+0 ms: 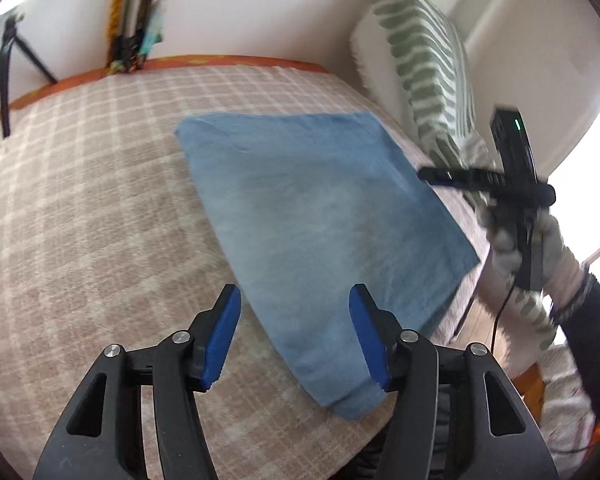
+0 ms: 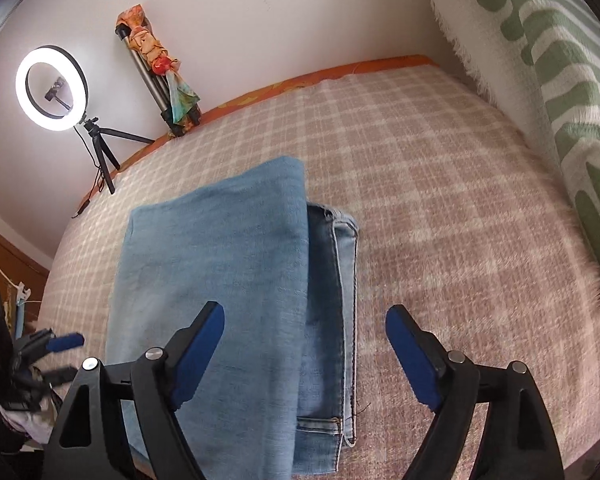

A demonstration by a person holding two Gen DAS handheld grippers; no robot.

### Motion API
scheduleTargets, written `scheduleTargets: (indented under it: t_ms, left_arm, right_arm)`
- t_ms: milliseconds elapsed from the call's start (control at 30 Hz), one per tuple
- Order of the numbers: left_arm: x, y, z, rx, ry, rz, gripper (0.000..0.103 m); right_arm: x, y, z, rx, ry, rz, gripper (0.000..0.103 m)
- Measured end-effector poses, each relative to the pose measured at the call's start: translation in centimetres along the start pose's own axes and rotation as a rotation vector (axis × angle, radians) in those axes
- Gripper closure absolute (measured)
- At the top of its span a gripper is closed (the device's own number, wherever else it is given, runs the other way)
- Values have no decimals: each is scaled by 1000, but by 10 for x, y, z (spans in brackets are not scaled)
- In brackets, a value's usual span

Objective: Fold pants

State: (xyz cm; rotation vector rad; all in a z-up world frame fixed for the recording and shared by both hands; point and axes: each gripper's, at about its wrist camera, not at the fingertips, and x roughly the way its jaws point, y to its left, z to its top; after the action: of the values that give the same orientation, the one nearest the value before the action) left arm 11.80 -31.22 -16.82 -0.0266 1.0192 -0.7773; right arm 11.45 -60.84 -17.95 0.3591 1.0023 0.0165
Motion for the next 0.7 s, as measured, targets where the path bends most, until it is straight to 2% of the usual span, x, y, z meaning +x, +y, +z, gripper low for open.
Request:
scheduleTargets:
  t_ms: [100, 300, 567, 700]
  left_arm:
    - [4, 22, 12, -112, 6, -8, 42]
    - [19, 42, 28, -230, 18, -20, 42]
    - [49, 51, 29, -299, 39, -30, 42]
    - [57, 45, 27, -272, 41, 0, 42]
  right_arm:
    - [4, -8, -3, 30, -5, 49, 15]
    - [18, -10, -2, 13, 25, 109, 7]
    - [40, -13, 2, -1, 66, 138, 7]
    - [45, -14, -1, -13, 53, 165, 1]
